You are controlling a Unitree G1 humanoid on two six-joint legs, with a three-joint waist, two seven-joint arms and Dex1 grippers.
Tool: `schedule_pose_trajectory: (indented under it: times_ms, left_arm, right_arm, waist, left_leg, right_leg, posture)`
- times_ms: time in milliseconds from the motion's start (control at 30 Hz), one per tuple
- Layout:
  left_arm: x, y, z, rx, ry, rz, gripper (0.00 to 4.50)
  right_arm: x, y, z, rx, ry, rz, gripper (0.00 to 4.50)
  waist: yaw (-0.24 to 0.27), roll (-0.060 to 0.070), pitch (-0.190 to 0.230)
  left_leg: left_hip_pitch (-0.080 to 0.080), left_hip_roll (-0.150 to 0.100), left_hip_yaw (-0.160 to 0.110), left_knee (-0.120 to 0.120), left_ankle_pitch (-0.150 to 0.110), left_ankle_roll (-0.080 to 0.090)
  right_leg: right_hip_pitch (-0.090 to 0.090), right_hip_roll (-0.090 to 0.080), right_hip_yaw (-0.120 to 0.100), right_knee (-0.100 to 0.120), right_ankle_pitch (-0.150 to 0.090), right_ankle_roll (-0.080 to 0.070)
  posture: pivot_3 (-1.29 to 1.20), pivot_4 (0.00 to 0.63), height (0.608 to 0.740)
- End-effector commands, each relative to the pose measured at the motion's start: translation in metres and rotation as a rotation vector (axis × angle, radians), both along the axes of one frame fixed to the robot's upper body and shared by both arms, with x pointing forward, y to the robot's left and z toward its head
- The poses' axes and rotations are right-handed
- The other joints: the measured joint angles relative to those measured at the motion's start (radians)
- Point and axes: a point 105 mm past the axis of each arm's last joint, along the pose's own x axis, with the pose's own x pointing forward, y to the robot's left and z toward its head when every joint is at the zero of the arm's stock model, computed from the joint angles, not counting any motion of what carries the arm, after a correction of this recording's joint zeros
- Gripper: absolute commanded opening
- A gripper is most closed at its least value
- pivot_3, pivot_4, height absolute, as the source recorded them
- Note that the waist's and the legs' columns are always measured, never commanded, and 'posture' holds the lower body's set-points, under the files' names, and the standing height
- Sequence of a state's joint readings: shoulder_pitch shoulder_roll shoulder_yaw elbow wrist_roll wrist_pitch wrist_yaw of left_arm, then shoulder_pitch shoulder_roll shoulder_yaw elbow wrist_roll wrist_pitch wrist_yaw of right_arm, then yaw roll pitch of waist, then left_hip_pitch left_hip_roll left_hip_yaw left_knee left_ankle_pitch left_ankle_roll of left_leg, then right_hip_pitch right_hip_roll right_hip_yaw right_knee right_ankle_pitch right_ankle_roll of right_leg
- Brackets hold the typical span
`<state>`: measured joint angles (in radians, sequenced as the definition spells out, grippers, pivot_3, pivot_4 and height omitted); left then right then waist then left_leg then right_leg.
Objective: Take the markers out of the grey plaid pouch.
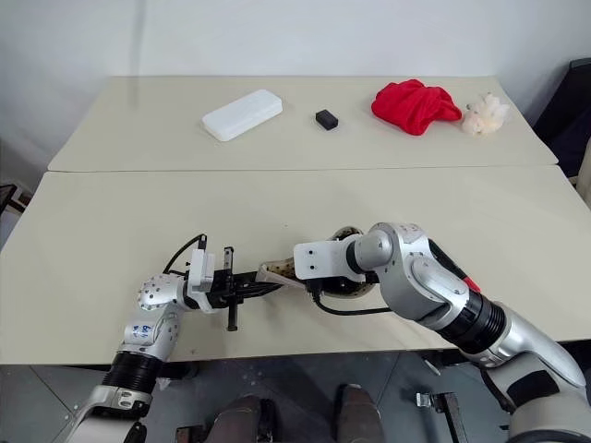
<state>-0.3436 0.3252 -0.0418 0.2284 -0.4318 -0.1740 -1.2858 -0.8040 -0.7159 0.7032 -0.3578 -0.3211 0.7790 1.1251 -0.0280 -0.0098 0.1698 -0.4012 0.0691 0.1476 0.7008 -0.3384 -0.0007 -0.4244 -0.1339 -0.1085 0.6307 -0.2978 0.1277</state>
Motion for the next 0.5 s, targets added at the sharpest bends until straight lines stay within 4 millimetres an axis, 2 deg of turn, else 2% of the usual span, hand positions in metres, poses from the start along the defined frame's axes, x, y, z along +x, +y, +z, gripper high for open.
schedule_pose_trajectory:
  times_ms: [33, 167, 333, 500]
  left_arm:
    - [-0.003, 0.003, 0.012, -0.034, -0.039, -0.013, 0.00]
    - [-0.003, 0.004, 0.012, -0.038, -0.035, -0.010, 0.00]
    - [-0.002, 0.005, 0.013, -0.037, -0.034, -0.008, 0.00]
    - [-0.002, 0.007, 0.013, -0.032, -0.036, 0.002, 0.00]
  right_arm:
    - [-0.004, -0.018, -0.032, -0.062, 0.125, -0.061, 2.57]
    - [-0.006, -0.015, -0.032, -0.027, 0.169, -0.058, 2.57]
    - [-0.001, -0.018, -0.031, -0.024, 0.162, -0.061, 1.15]
    - [0.002, -0.016, -0.020, -0.004, 0.135, -0.033, 1.11]
  waist:
    - [0.000, -0.001, -0.001]
    - [0.000, -0.001, -0.001]
    - [0.000, -0.003, -0.003]
    - [0.000, -0.004, -0.004]
  left_leg:
    - [0.000, 0.000, 0.000, 0.000, 0.000, 0.000]
    - [0.000, 0.000, 0.000, 0.000, 0.000, 0.000]
    - [0.000, 0.000, 0.000, 0.000, 0.000, 0.000]
    - [0.001, 0.000, 0.000, 0.000, 0.000, 0.000]
  right_leg:
    - [0.000, 0.000, 0.000, 0.000, 0.000, 0.000]
    - [0.000, 0.000, 0.000, 0.000, 0.000, 0.000]
    - [0.000, 0.000, 0.000, 0.000, 0.000, 0.000]
    - [0.000, 0.000, 0.000, 0.000, 0.000, 0.000]
  posture:
    - [0.00, 0.150, 0.740]
    - [0.00, 0.150, 0.740]
    - [0.00, 0.150, 0.740]
    - [0.00, 0.150, 0.740]
